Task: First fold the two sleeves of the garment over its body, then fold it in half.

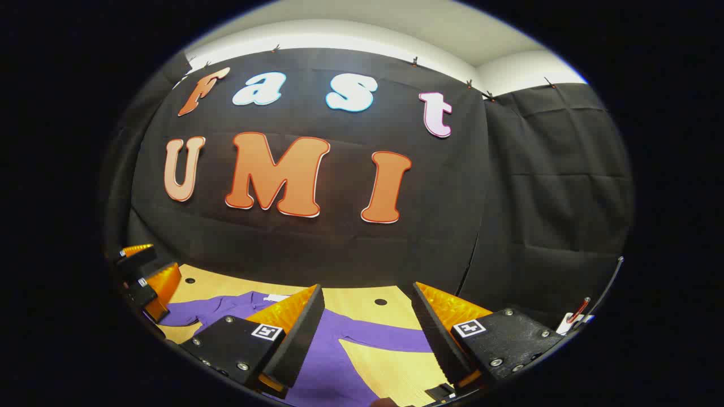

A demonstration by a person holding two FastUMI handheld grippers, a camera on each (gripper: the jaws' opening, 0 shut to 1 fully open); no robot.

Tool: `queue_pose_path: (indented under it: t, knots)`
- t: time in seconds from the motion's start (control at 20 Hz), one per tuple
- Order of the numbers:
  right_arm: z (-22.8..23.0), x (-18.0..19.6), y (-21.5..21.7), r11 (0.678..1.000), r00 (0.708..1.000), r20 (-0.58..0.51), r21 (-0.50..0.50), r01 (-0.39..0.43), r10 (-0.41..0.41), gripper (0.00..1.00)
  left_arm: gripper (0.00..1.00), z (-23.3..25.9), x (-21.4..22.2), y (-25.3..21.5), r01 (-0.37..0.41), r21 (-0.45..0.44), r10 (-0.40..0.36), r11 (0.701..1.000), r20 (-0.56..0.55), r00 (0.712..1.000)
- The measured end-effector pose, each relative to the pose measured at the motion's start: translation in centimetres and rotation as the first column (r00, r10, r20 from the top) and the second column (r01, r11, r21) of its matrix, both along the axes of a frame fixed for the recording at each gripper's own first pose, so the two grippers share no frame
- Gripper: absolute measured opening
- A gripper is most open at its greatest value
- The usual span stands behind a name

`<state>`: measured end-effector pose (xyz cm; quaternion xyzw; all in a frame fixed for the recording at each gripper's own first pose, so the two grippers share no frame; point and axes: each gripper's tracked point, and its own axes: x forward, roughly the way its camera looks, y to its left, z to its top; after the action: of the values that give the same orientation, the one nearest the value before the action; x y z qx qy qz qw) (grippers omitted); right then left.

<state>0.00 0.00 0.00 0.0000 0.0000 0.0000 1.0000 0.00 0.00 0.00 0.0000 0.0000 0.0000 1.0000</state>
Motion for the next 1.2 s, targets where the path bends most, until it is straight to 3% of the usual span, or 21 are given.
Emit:
queue_pose_path:
  t: [0.3, 0.6, 0.75, 1.2]
  knots:
    - [-0.8, -0.6, 4.1, 0.998, 0.998, -0.021, 0.013, -0.065, 0.066, 0.94, 0.95, 2.0, -0.9, 4.9, -0.079, -0.003, 0.079, 0.997, 0.021, 0.997]
    - [-0.9, 0.3, 6.0, 0.993, 0.993, -0.009, 0.005, -0.118, 0.118, 0.94, 0.94, 3.1, -1.6, 5.3, -0.099, 0.006, 0.099, 0.995, 0.040, 0.994]
    - [-1.1, 0.7, 6.2, 0.990, 0.990, -0.009, 0.018, -0.143, 0.143, 0.94, 0.94, 3.3, -1.2, 4.8, -0.115, 0.013, 0.115, 0.993, 0.044, 0.992]
    - [-3.3, 3.7, 2.3, 0.994, 0.992, -0.063, 0.020, -0.105, 0.106, 0.94, 0.94, 4.0, -0.9, 3.4, -0.143, 0.029, 0.142, 0.989, 0.052, 0.989]
